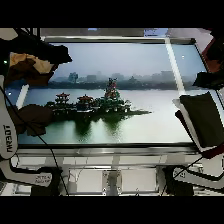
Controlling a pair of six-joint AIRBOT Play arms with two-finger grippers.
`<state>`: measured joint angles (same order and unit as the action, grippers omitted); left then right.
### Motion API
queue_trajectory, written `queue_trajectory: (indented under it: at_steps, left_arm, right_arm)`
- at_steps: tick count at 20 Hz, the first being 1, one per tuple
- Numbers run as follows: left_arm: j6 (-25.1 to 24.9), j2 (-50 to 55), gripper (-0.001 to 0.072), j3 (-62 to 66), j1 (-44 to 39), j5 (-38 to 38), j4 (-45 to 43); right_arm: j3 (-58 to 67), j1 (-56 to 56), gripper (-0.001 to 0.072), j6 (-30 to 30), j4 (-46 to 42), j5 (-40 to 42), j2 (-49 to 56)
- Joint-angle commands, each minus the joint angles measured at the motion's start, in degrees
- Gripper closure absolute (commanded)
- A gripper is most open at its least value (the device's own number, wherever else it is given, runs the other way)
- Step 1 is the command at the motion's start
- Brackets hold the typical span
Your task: Fold the shirts.
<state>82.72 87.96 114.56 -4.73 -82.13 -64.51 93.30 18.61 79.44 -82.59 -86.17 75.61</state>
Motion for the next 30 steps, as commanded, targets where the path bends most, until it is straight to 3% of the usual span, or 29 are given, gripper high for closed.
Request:
queue_trajectory:
  at_steps: [1,4,7,8,9,10,11,16,21,25,30]
  left_arm:
    - [-0.07,0.0,0.0572,-0.02,0.02,-0.04,-0.04]
    - [-1.81,0.0,0.0572,-0.02,0.04,-0.04,-4.74]
    - [-2.03,0.07,0.0553,-0.37,0.09,0.31,-25.05]
    - [-0.28,0.24,0.0445,-1.2,0.28,1.05,-35.08]
    - [2.8,0.37,0.0245,-2.54,1.07,2.03,-42.25]
    - [6.95,0.48,0.0098,-4.2,2.71,2.6,-45.42]
    - [10.03,0.68,0.0075,-6.29,5.25,2.73,-45.27]
    - [16.11,1.2,0.0084,-19.12,19.26,-4.74,-44.96]
    - [18.86,1.05,0.0084,-30.77,30.18,-4.63,-41.33]
    - [17.75,1.03,0.0085,-39.63,35.21,-1.09,-40.11]
    - [17.07,1.11,0.0084,-45.66,38.62,9.4,-38.21]
  right_arm:
    - [0.0,-0.07,0.0268,0.0,-0.13,-0.02,-0.02]
    - [0.0,-0.07,0.0268,0.0,-0.11,0.0,-0.02]
    - [0.0,-0.07,0.0268,0.0,-0.11,-0.02,-0.02]
    - [0.0,-0.09,0.0268,0.0,-0.11,-0.02,-0.02]
    - [0.0,-0.07,0.0268,0.0,-0.13,-0.02,-0.02]
    - [0.0,-0.09,0.0269,0.0,-0.13,-0.02,-0.02]
    - [0.0,-0.07,0.0268,0.0,-0.13,-0.02,-0.02]
    - [0.0,-0.09,0.0268,0.07,1.27,4.55,-0.02]
    - [0.0,-0.09,0.0268,0.24,8.41,9.97,-0.02]
    - [0.0,-0.39,0.0268,0.26,15.04,8.87,-0.02]
    - [-0.02,-2.54,0.0268,1.53,19.15,8.28,0.0]
